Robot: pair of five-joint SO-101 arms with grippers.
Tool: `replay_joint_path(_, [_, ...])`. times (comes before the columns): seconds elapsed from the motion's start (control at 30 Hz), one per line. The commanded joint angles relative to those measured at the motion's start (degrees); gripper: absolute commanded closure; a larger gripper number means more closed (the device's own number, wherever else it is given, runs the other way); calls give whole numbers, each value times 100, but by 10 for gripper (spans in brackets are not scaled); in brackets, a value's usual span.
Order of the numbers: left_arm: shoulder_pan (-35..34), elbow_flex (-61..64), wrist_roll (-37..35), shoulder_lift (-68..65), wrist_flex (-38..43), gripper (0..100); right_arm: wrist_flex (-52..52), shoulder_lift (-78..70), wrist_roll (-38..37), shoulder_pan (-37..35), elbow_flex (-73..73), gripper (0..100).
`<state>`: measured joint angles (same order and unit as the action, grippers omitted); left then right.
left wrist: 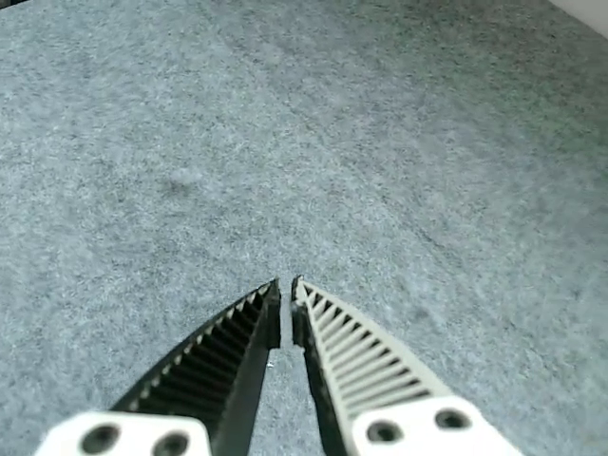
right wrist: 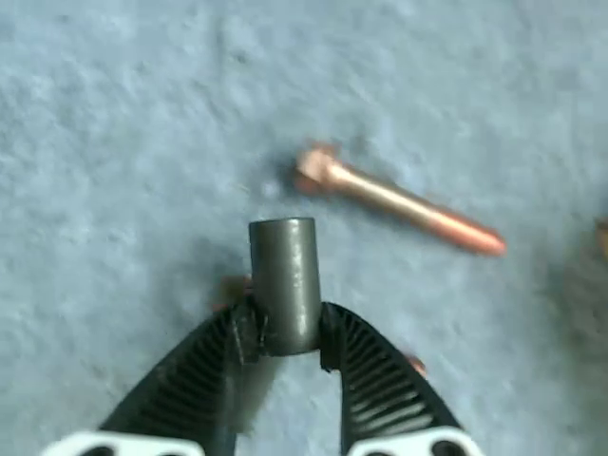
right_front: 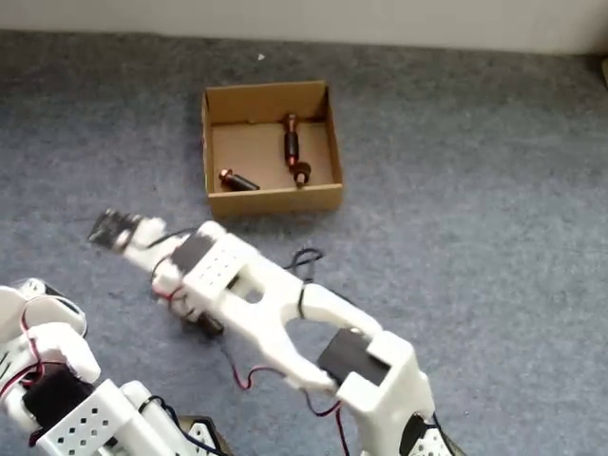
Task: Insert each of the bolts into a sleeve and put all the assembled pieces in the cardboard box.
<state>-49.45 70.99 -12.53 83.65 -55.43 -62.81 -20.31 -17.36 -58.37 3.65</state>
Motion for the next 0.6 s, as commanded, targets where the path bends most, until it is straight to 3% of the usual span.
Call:
replay_joint_path(0.0, [479, -84, -35, 4, 88, 943, -602, 646, -9, 602, 215, 993])
replay_joint_path(0.3, [1473, 277, 316, -4, 105, 861, -2677, 1807, -18, 1473, 198, 993])
replay_joint_path(0.43, [1675, 303, 316, -4, 70, 860, -3090, 2281, 0, 1798, 66, 993])
replay_joint_path(0.57, [1789, 418, 325, 4, 79, 860, -2853, 2905, 9, 2018, -945, 993])
